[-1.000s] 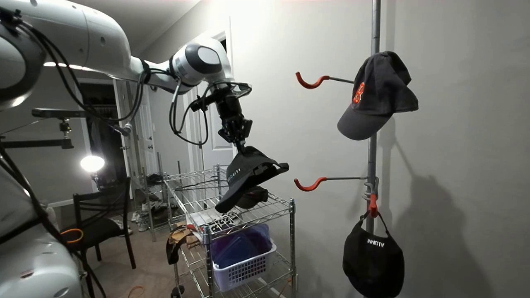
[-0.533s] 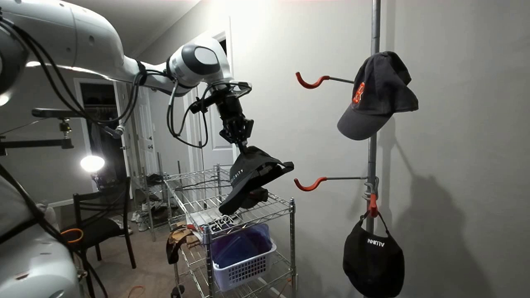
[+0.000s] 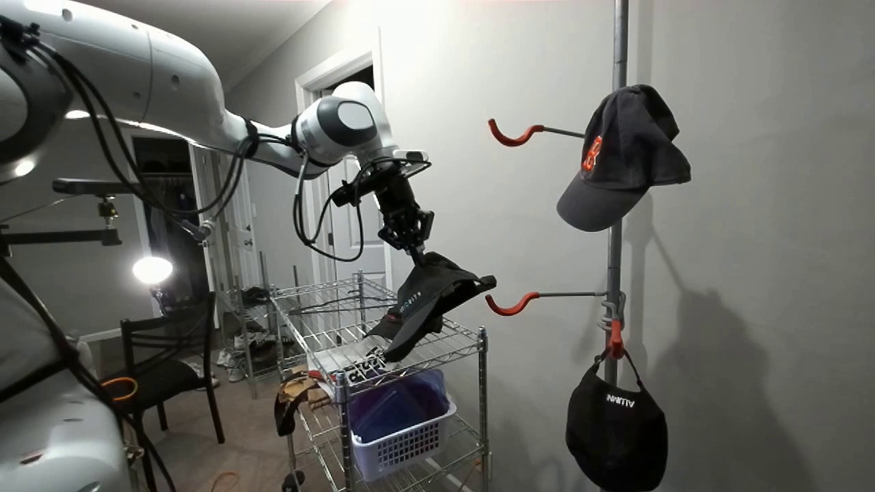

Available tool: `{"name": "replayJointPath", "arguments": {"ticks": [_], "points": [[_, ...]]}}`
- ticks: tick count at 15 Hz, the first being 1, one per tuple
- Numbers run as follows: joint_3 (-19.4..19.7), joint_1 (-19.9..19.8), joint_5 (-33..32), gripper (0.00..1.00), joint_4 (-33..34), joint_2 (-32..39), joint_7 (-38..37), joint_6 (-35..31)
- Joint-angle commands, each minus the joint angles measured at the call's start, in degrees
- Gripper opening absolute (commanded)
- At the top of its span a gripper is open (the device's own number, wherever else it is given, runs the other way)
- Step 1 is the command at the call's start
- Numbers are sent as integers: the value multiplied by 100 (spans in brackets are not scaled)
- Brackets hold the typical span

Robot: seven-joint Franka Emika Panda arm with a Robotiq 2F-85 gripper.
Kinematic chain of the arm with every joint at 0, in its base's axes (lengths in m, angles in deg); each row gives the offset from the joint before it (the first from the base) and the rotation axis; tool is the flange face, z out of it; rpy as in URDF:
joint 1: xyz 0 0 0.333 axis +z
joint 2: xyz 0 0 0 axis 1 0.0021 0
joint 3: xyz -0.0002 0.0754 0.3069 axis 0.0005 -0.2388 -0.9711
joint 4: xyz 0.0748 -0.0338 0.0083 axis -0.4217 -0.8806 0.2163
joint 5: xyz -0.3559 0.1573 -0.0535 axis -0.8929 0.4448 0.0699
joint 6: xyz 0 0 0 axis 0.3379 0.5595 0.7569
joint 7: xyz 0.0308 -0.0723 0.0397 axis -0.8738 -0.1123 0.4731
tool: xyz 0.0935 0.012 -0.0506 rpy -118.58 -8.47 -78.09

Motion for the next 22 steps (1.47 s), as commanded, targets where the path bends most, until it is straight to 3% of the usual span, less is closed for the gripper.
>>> {"name": "replayJointPath", "arguments": {"ticks": [1,9,14,22], "points": [[66,-197,-157,2,4,-7,465,-612],[450,-431,159,2,242,592,1162,-1550],[524,-464,406,2,208,931,1634,-1517],[475,-489,377,2,338,1042,1723,-1457]]}}
